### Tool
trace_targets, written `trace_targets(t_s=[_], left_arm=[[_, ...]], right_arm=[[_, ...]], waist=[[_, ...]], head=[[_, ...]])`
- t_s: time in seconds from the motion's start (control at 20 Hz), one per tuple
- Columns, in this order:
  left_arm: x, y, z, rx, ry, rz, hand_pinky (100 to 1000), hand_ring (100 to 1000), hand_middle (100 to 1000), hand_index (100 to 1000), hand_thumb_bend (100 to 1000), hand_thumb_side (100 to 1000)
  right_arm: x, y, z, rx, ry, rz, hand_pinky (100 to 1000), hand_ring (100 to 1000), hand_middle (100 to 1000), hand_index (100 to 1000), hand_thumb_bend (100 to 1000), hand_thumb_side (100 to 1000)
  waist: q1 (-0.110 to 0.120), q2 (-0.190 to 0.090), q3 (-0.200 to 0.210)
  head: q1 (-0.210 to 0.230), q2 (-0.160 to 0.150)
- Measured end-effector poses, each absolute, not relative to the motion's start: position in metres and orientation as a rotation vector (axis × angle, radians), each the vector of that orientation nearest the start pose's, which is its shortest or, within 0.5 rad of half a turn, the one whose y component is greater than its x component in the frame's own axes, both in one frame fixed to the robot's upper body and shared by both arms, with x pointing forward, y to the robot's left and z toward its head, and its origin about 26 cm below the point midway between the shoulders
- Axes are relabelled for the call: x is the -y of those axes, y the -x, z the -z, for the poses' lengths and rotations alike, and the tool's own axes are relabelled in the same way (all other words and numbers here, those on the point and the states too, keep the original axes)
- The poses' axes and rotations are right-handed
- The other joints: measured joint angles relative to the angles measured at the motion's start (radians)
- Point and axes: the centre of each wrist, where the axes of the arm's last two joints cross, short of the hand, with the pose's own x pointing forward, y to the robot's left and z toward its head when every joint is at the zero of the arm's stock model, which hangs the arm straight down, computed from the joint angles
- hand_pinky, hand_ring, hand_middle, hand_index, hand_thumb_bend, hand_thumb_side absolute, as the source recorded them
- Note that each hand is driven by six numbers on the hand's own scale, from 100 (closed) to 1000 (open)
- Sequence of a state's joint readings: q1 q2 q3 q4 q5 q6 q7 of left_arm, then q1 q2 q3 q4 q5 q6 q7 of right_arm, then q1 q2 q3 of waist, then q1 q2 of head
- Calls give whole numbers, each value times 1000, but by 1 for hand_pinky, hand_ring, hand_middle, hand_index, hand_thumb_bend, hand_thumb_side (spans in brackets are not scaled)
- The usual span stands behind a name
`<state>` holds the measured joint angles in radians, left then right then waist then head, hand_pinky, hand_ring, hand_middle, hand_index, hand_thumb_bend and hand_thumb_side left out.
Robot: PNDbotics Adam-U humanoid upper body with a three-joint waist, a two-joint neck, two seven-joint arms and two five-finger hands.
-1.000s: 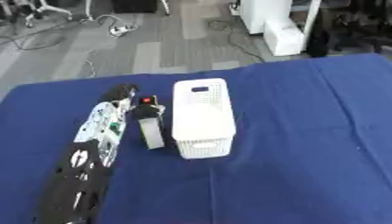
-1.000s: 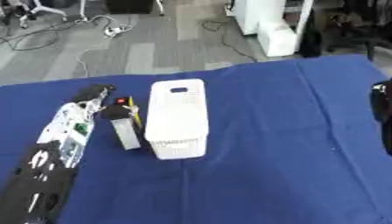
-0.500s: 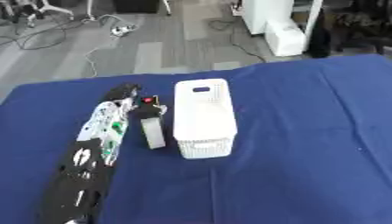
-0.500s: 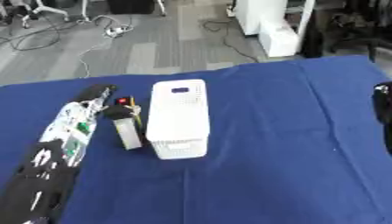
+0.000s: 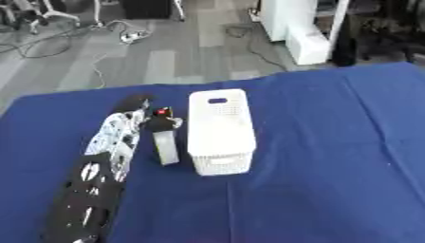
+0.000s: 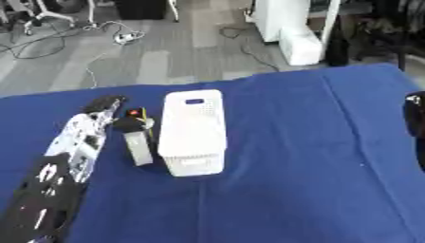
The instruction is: Pick up objects on the table and place them in the box.
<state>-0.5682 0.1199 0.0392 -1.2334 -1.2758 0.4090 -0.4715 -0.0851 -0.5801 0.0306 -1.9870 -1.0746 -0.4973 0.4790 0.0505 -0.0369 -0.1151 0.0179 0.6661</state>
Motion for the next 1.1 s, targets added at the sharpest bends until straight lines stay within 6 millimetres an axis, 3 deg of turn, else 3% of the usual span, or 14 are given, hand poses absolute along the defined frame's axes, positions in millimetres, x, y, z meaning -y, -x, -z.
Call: trace_targets(t_s=[0.2,0.3,0.4,0.55,0.7,0.75,0.8,0.9,1.1], left_arm=[[-220,-414,-84,947,-869,983,275,574,829,978,543,590],[-218,-414,-82,947,-856,973,237,532,782,880,535,528],[-218,-414,-81,942,-849,965,191,472,710,757,477,457],[-221,-414,-78,934,-855,943,139,434,658,663,424,400],[-223,-414,-75,945,-872,926,100,369,543,524,227,317],[-224,-414,-74,955,-881,921,100,376,554,536,251,326],[-224,-414,-73,966,-889,914,100,355,507,475,131,296],[-226,-415,-71,988,-905,900,100,340,489,441,100,287],[-228,-415,-68,1022,-936,879,100,319,487,418,121,241]], right_arm=[[311,-274,-162,2409,-958,-281,163,290,251,384,100,1000],[311,-274,-162,2409,-958,-281,163,290,251,384,100,1000],[311,-274,-162,2409,-958,-281,163,290,251,384,100,1000],[311,-274,-162,2409,-960,-278,163,290,251,384,100,1000],[311,-274,-162,2409,-960,-277,163,290,251,384,100,1000],[311,-274,-162,2409,-960,-277,163,290,251,384,100,1000],[311,-274,-162,2409,-960,-277,163,290,251,383,100,1000],[311,-274,-162,2409,-960,-277,163,290,251,383,100,1000],[311,-274,-162,2409,-960,-277,163,290,251,383,100,1000]], waist=[[0,0,0],[0,0,0],[1,0,0],[1,-4,0],[2,-5,0],[2,-5,0],[2,-5,0],[2,-5,0],[2,-5,0]], head=[[0,1],[0,2],[0,2],[0,2],[0,3],[0,3],[0,4],[0,10],[0,10]])
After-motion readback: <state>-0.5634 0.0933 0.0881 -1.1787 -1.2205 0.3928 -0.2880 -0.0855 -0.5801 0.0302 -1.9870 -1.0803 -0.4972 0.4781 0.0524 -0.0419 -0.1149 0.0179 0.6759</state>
